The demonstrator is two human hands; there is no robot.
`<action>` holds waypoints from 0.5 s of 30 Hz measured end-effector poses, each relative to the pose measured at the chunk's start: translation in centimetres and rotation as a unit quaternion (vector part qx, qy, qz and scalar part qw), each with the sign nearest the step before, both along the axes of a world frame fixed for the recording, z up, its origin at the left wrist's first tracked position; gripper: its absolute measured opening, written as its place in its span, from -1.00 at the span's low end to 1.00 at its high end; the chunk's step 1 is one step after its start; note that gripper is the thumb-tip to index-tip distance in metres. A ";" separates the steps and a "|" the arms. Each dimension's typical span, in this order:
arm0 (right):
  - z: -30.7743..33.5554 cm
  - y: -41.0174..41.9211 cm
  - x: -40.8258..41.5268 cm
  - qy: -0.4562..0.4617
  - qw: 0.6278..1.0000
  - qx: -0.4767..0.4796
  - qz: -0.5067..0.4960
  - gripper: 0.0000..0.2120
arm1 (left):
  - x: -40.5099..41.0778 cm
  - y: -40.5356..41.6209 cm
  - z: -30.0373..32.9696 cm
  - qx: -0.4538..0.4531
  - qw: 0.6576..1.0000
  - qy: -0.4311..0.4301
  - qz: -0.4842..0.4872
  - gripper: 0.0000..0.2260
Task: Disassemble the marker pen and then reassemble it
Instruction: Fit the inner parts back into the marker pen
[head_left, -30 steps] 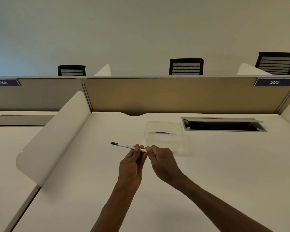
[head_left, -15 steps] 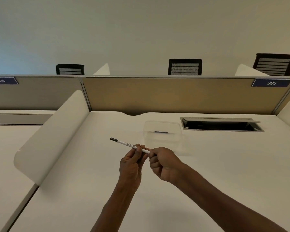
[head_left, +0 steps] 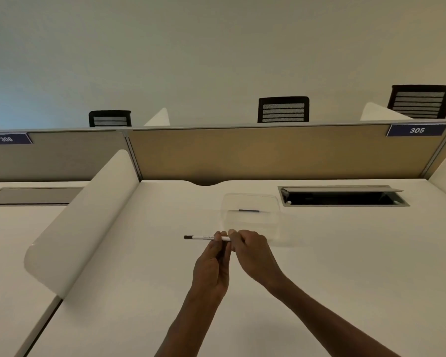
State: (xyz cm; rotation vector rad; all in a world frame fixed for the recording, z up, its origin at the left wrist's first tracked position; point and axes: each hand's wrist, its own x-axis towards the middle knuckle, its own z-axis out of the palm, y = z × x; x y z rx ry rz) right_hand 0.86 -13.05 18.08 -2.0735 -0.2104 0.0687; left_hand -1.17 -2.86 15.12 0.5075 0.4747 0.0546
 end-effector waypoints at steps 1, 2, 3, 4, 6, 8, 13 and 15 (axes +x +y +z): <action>-0.4 -0.1 0.0 -0.061 0.998 -0.031 0.012 -0.66 | 0.0 -0.1 0.1 -0.012 1.000 0.008 -0.003 -0.83; -0.7 -0.3 0.1 -0.104 0.993 -0.042 0.025 -0.73 | 0.0 0.0 0.2 -0.023 1.000 0.013 -0.008 -0.84; -1.0 -0.4 0.3 -0.135 0.989 -0.039 0.037 -0.80 | 0.0 0.0 0.5 -0.032 0.999 0.019 -0.014 -0.85; -1.2 -0.6 0.4 -0.158 0.986 -0.023 0.046 -0.83 | 0.0 0.0 0.7 -0.039 0.999 0.023 -0.022 -0.85; -1.5 -0.7 0.7 -0.192 0.980 0.020 0.053 -0.85 | 0.1 0.2 0.9 -0.060 0.997 0.029 -0.042 -0.83; -1.7 -0.6 1.0 -0.227 0.972 0.043 0.050 -0.88 | 0.2 0.4 0.8 -0.080 0.994 0.037 -0.066 -0.86; -1.9 -0.6 1.7 -0.292 0.956 0.025 0.006 -0.92 | 0.5 1.0 0.2 -0.021 0.991 0.031 -0.126 -0.73; -1.7 -0.7 2.0 -0.285 0.958 0.025 -0.018 -0.92 | 0.5 1.3 0.0 0.054 0.987 0.034 -0.144 -0.75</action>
